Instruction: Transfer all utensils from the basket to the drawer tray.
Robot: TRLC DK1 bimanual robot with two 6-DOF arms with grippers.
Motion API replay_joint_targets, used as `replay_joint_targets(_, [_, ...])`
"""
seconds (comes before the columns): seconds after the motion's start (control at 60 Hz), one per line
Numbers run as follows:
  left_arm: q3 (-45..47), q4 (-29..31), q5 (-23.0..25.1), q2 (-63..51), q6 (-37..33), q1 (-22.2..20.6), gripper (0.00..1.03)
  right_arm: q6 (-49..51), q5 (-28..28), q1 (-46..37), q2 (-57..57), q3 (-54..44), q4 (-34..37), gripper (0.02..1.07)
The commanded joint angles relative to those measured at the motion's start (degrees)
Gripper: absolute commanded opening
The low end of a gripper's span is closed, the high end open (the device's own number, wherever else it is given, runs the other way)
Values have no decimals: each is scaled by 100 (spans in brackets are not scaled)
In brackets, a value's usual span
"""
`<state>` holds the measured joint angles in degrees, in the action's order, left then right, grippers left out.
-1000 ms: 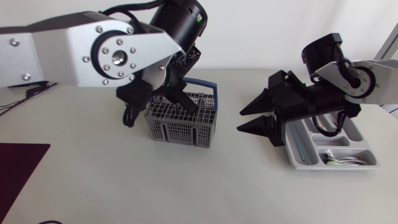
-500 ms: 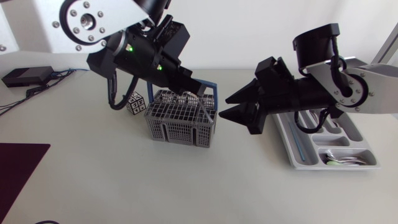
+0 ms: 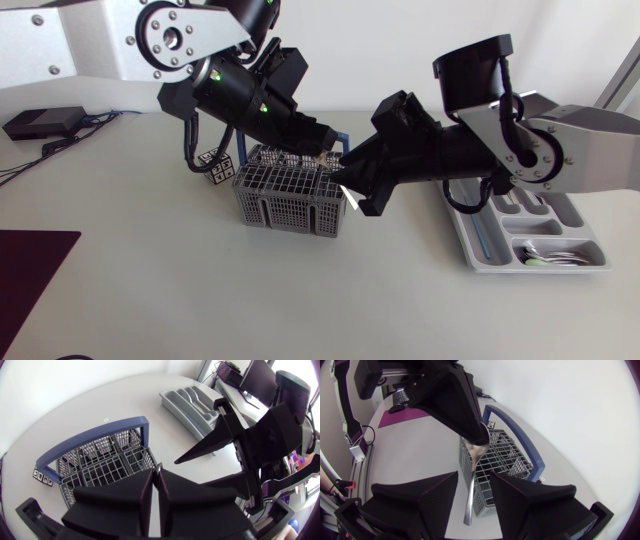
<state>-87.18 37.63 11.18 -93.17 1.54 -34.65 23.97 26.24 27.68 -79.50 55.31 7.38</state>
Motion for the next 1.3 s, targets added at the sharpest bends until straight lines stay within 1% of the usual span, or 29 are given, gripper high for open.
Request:
replay_joint_targets(0.0, [-212,52,104,-97,118,29,3,-155,-128,79,-153,173,-70,36])
replay_joint_targets(0.083, [-212,61,121,-97,127,29,3,-155,-251,132,-223,235,-70,27])
replay_joint_targets(0.133, [-212,61,130,-97,127,29,3,-155,-260,159,-250,261,-61,24])
replay_joint_targets(0.217, [-212,61,165,-97,127,29,3,-147,-295,211,-311,314,-17,16])
replay_joint_targets(0.35, [-212,69,174,-97,127,29,3,-138,-365,264,-382,358,36,11])
replay_joint_targets(0.367, [-212,78,174,-88,127,29,3,-120,-365,273,-417,384,80,8])
replay_joint_targets(0.583, [-221,87,183,-61,127,29,4,-85,-383,290,-496,411,212,8])
replay_joint_targets(0.633, [-221,87,227,-53,127,29,10,-85,-374,290,-505,411,212,8])
replay_joint_targets(0.667, [-238,87,236,-44,127,29,16,-76,-365,290,-496,411,229,8])
replay_joint_targets(0.717, [-247,78,227,-17,118,46,31,-59,-339,290,-496,393,264,8])
replay_joint_targets(0.733, [-274,78,227,0,118,73,40,-50,-321,290,-496,393,291,8])
replay_joint_targets(0.75, [-282,87,227,0,118,73,43,-41,-312,290,-487,384,299,8])
replay_joint_targets(0.783, [-309,69,227,35,101,99,55,-6,-277,282,-469,367,343,8])
replay_joint_targets(0.817, [-326,-1,227,79,92,152,65,20,-189,264,-452,331,379,8])
replay_joint_targets(0.833, [-326,-19,227,97,92,170,67,38,-145,246,-426,296,396,8])
replay_joint_targets(0.85, [-335,-98,227,141,101,205,75,64,-128,238,-408,279,414,8])
replay_joint_targets(0.95, [-397,-229,236,246,83,257,92,302,83,106,-320,182,660,8])
replay_joint_targets(0.983, [-397,-282,227,273,74,275,95,354,162,36,-267,112,686,8])
replay_joint_targets(1.05, [-397,-326,218,325,30,345,97,644,356,-175,-162,24,923,8])
replay_joint_targets(1.117, [-318,-405,218,413,-84,398,97,943,470,-386,-92,-64,1152,8])
replay_joint_targets(1.183, [-168,-616,200,510,-189,477,98,1356,725,-755,5,-143,1495,8])
replay_joint_targets(1.283, [-63,-599,104,510,-374,688,98,2147,944,-1371,14,-196,2040,8])
